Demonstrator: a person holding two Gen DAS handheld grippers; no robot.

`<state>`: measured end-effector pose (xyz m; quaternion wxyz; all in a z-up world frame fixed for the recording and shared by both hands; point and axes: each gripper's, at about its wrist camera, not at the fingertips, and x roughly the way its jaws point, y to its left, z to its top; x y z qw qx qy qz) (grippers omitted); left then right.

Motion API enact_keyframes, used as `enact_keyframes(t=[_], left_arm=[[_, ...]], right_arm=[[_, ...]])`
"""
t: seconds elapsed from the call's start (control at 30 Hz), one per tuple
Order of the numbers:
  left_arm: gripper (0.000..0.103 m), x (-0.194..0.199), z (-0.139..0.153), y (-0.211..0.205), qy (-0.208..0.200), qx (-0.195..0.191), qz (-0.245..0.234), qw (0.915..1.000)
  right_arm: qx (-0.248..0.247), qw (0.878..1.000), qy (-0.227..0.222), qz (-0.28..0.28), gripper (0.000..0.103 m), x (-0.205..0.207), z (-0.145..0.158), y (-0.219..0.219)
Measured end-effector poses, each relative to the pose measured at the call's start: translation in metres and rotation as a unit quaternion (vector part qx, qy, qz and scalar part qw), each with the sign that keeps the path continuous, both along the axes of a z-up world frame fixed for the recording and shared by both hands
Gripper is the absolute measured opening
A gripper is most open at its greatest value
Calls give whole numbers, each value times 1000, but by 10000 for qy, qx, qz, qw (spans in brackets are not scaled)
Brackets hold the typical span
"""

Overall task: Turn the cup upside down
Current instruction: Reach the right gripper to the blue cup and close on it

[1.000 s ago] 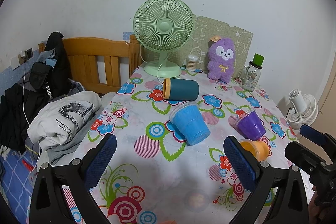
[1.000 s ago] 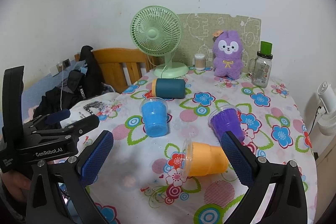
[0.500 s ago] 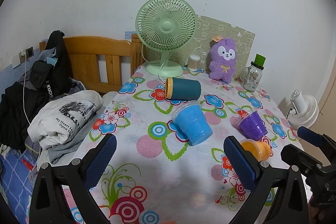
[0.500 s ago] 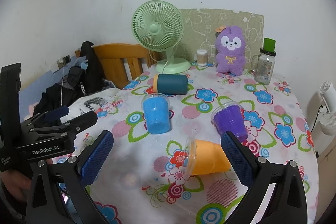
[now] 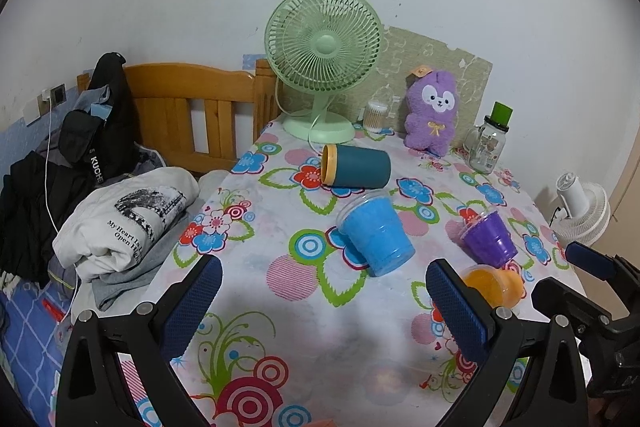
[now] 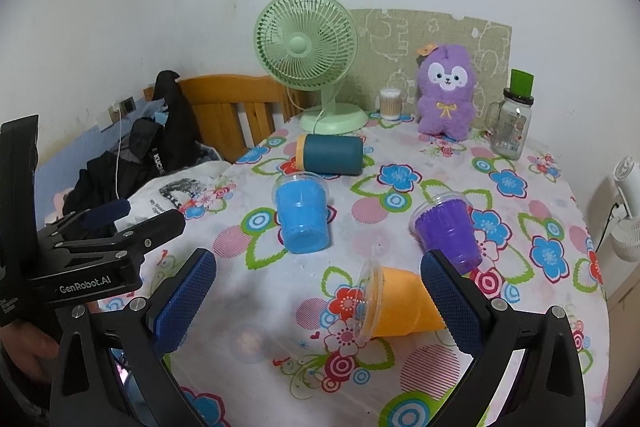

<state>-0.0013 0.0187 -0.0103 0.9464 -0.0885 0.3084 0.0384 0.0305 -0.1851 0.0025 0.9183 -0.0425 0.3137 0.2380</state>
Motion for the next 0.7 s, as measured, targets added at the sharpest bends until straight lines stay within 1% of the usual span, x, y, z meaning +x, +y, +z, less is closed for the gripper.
enact_keyframes(t=[0.3,0.47,0.7], left_arm=[[103,14,-22,11,292,1,38,9996],[103,28,-38,17,513,2,72,9987],[103,55,-60,25,899,19,127,9959]], right_arm=[[-61,9993,371,47,103,31,-17,11],[-124,9978,648,88,103,55,-30,23],[-607,9945,843,138,103,91,-53,55]])
